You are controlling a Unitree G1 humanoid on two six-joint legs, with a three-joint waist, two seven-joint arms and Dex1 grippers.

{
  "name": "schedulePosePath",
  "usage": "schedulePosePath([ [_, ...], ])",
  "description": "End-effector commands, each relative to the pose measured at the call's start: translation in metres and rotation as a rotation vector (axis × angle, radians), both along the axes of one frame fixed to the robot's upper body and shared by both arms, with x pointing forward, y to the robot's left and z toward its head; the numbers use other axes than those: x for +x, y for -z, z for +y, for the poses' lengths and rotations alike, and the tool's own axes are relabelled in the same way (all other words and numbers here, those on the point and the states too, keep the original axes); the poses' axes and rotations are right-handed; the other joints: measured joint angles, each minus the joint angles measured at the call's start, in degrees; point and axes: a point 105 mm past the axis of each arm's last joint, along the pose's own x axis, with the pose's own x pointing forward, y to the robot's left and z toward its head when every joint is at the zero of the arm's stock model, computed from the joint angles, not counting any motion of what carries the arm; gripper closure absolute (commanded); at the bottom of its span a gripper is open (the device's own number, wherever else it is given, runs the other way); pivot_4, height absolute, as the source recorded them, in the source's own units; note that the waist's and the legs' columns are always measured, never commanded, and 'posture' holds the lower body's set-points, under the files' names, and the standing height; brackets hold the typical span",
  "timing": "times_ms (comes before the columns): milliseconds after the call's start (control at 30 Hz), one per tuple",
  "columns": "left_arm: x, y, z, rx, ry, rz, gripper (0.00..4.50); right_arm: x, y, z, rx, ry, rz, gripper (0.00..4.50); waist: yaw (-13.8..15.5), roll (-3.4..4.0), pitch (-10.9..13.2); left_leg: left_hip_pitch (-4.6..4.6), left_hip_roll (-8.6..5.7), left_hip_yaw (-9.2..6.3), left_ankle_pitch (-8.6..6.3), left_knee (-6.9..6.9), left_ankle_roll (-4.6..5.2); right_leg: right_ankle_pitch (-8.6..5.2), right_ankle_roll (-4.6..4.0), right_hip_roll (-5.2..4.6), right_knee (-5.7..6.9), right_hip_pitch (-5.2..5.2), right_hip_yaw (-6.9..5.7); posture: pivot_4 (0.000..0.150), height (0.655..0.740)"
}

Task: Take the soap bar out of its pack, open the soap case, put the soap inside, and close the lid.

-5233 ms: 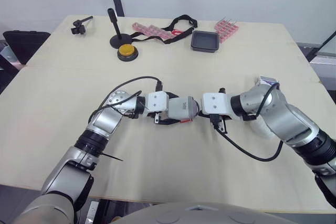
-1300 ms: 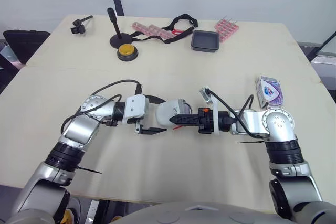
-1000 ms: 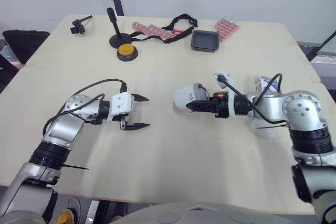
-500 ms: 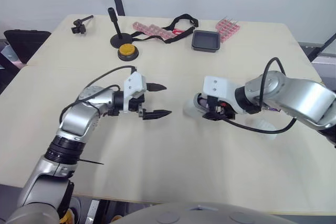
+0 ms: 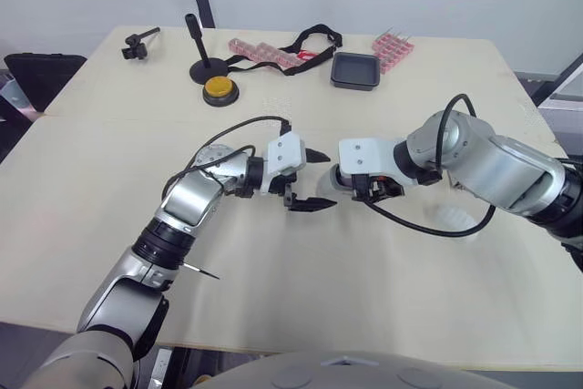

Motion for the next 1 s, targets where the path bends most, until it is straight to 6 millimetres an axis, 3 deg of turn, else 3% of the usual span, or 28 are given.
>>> schedulePosePath([
  [33, 0.002, -0.01, -0.003, -0.011, 0.013, -0.038, 0.0, 0.003, -0.014, 0.004, 0.017, -0.023, -0.06, 2.3, 0.0, 0.0, 0.0, 0.0, 0.0, 0.0, 0.0, 0.02, 0.0, 0.0, 0.0, 0.0, 0.02, 0.0, 0.0, 0.15, 0.7395],
  [467, 0.003, -0.01, -0.012, -0.004, 0.036, -0.047, 0.0, 0.002, -0.014, 0.012, 0.028, -0.042, -0.063, 2.3, 0.0, 0.0, 0.0, 0.01, 0.0, 0.0, 0.01, 0.12, 0.03, 0.0, -0.01, -0.01, 0.13, 0.0, 0.03, 0.15, 0.7395],
  [700, 0.004, -0.007, -0.013, 0.025, 0.042, -0.059, 2.12, 0.002, -0.013, 0.014, 0.032, -0.041, -0.061, 2.3, 0.0, 0.0, 0.0, 0.01, 0.0, 0.0, 0.02, 0.14, 0.04, 0.0, -0.01, -0.01, 0.14, 0.0, 0.03, 0.15, 0.7395],
  [1000, 0.003, -0.001, -0.015, 0.04, 0.041, -0.074, 2.12, -0.002, -0.015, 0.017, 0.054, -0.046, -0.045, 2.3, 0.0, 0.0, 0.0, 0.01, 0.0, 0.0, 0.01, 0.15, 0.04, 0.0, -0.01, -0.01, 0.15, 0.0, 0.03, 0.15, 0.7395],
])
